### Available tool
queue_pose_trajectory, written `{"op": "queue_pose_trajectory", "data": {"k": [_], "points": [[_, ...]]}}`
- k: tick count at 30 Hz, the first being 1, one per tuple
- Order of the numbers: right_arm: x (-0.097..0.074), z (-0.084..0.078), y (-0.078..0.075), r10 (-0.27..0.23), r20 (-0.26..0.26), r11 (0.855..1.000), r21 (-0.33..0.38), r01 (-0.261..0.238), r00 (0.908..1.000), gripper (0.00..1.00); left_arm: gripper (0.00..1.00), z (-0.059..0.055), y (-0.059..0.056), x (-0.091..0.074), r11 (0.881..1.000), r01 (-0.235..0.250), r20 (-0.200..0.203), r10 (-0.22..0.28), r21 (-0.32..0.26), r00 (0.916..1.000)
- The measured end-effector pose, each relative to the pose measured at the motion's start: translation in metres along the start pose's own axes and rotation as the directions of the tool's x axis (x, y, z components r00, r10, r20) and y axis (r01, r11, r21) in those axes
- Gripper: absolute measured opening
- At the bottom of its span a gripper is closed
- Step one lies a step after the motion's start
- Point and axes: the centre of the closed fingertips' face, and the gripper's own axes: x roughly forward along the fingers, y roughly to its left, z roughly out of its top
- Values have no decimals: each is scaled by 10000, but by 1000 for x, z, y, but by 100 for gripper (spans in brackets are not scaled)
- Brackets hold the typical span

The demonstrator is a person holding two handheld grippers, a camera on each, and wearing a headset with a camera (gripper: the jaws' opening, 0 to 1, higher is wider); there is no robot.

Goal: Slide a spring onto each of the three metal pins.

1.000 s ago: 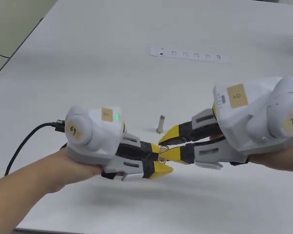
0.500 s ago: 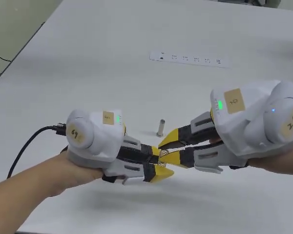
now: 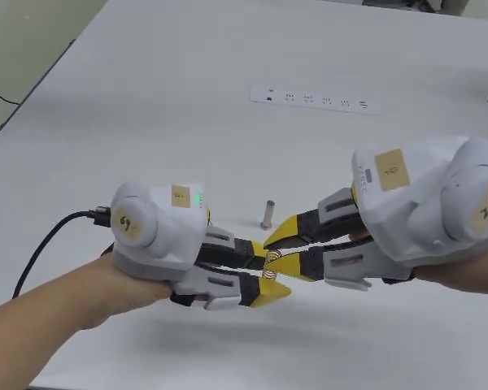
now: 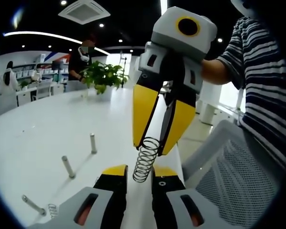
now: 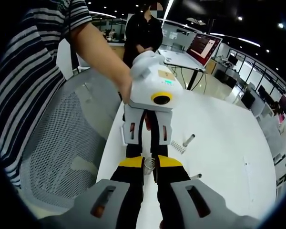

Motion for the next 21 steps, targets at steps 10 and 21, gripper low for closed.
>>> {"op": "queue_pose_trajectory", "data": {"k": [10, 21], "points": [[-3, -1, -4, -129, 5, 9999, 43, 129, 9999, 7, 21, -3, 5, -7, 9994, -282, -90, 280, -188, 9996], [-5, -3, -9, -265, 35, 9996, 66, 265, 9996, 7, 34, -11, 12, -19, 9969, -672, -237, 663, -402, 9975]]}}
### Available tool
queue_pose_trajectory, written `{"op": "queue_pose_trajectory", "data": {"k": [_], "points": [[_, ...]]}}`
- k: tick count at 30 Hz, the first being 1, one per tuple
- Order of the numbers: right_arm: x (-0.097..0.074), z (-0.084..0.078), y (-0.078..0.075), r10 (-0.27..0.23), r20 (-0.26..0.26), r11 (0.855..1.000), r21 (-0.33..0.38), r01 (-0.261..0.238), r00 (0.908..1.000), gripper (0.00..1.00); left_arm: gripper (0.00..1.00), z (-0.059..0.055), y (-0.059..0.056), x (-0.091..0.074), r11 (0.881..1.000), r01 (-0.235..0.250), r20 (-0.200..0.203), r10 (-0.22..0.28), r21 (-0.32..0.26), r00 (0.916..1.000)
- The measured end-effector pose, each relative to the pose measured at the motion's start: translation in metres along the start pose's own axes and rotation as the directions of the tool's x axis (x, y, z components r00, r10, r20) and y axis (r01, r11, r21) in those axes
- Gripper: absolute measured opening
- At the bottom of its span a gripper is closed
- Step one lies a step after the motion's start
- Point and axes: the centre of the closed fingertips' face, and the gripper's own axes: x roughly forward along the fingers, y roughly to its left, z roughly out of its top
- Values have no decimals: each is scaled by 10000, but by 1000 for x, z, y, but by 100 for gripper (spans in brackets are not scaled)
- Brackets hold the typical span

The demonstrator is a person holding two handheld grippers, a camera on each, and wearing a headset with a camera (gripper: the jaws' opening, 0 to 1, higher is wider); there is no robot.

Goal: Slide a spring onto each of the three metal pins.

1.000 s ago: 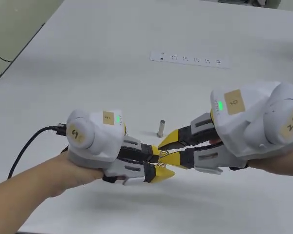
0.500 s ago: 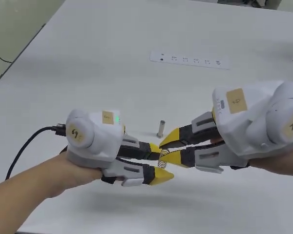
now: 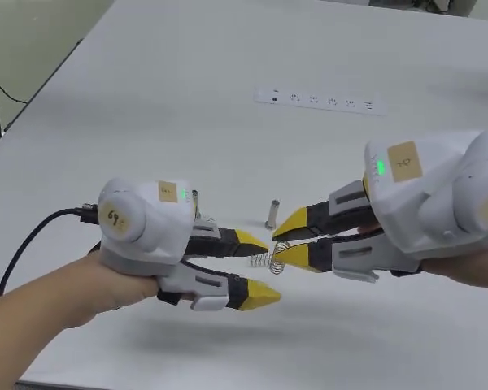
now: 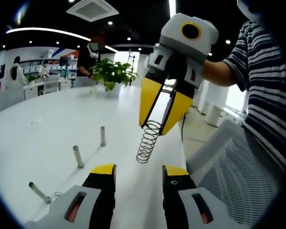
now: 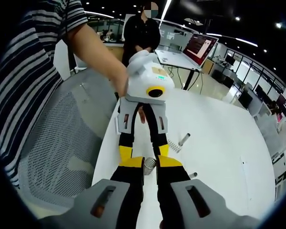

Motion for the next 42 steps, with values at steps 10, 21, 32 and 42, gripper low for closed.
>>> {"op": "queue_pose_trajectory", "data": {"k": [10, 21, 32, 42], "points": [[0, -2, -7, -126, 20, 9999, 44, 126, 9999, 7, 53, -2, 17, -20, 9961, -872, 126, 874, -156, 9961], [-3, -6, -12, -261, -105, 9996, 50, 262, 9996, 7, 64, -6, 19, -36, 9929, -1123, 100, 1128, -397, 9936], [-8, -14, -20, -489, -235, 9987, 109, 492, 9985, 7, 87, -19, 35, -65, 9780, -1918, 135, 1936, -823, 9810], [-11, -22, -25, -632, -415, 9977, 213, 641, 9971, 7, 98, -25, 46, -84, 9656, -2406, 398, 2454, -984, 9686]]}}
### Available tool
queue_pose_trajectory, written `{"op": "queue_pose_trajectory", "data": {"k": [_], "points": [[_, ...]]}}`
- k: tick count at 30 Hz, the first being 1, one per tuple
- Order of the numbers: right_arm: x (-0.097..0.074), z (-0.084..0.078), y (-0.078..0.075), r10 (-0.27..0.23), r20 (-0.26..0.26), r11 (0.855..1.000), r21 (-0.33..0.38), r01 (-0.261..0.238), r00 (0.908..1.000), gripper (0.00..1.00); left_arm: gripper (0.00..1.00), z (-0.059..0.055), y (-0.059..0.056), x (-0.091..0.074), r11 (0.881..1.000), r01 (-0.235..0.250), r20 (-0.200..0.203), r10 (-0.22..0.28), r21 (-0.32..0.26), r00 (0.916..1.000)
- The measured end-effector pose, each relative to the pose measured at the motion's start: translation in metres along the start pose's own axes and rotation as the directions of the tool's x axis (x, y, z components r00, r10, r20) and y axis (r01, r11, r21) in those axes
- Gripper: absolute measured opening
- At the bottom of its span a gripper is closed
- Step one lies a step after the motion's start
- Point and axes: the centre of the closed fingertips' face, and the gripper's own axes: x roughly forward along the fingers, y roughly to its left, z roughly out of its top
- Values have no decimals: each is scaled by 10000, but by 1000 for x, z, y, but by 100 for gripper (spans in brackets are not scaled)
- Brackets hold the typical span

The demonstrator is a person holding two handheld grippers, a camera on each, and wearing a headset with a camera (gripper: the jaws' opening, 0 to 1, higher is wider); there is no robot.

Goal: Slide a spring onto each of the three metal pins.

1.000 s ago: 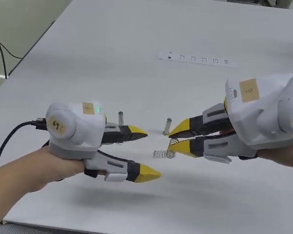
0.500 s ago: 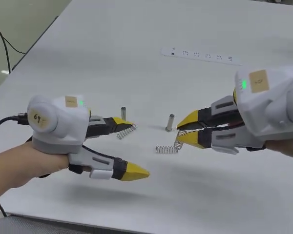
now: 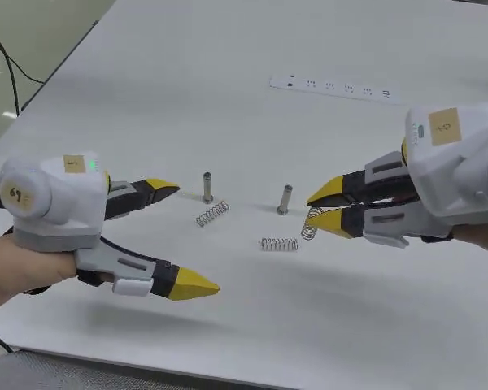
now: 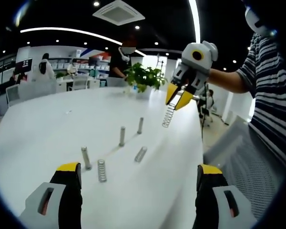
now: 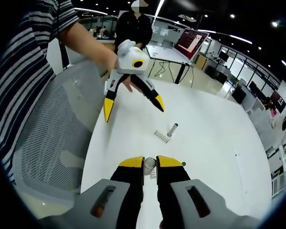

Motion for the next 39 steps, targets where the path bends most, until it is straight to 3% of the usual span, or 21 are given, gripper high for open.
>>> {"op": "queue_pose_trajectory", "data": {"k": [14, 29, 39], "points": [[-12, -25, -16, -514, -290, 9969, 574, 530, 9983, 7, 98, -1, 13, -12, 9988, -467, 147, 469, -138, 9988], [-35, -53, -64, -1501, -747, 9806, 1160, 1581, 9858, 7, 98, -1, 16, -17, 9977, -662, 132, 664, -127, 9977], [-36, -64, -86, -1823, -719, 9644, 1813, 1926, 9806, 7, 98, -2, 19, -22, 9965, -811, 115, 813, -219, 9966]]}}
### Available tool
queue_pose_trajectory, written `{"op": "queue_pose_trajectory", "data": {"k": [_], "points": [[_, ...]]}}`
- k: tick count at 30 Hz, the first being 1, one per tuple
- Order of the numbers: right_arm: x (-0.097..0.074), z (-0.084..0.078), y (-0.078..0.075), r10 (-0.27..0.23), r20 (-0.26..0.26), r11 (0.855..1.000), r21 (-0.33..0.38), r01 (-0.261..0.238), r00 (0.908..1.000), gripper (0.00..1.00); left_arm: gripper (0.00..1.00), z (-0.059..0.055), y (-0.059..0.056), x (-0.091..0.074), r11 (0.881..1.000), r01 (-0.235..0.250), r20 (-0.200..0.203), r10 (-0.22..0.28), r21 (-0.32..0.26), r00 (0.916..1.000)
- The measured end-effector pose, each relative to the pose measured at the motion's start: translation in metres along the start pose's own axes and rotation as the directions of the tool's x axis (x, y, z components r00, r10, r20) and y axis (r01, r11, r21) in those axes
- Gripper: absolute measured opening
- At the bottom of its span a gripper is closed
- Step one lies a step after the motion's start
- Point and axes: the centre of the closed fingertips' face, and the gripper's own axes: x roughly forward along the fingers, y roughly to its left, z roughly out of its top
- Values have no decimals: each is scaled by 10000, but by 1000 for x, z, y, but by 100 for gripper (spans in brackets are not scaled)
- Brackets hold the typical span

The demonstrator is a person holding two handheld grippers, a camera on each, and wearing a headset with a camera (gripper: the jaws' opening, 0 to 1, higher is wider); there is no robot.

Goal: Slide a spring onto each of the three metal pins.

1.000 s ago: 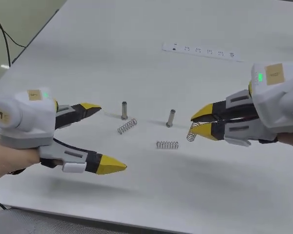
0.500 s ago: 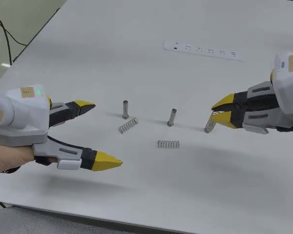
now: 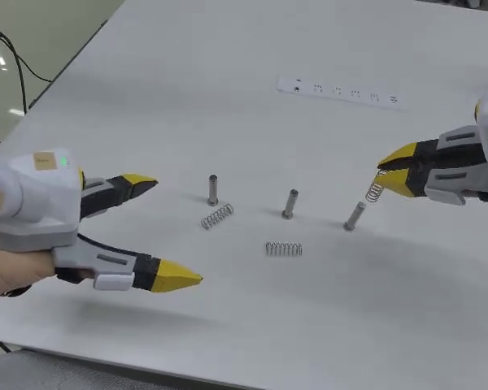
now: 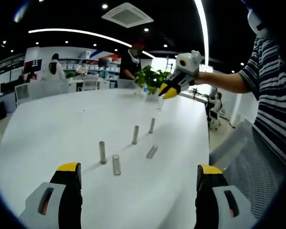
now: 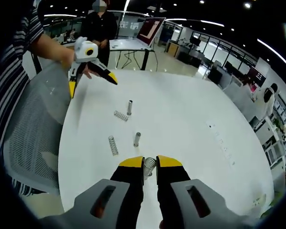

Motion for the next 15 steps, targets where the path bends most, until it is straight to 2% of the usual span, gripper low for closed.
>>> {"op": "queue_pose_trajectory", "data": {"k": [7, 15], "points": [[9, -11, -9, -142, -148, 9992, 360, 147, 9998, 7, 98, 4, 1, -1, 10000, -59, 118, 59, -9, 9999], [13, -16, -9, -137, -273, 9986, 507, 150, 9995, 7, 98, 3, 2, -1, 10000, -78, 69, 78, -57, 9999]]}}
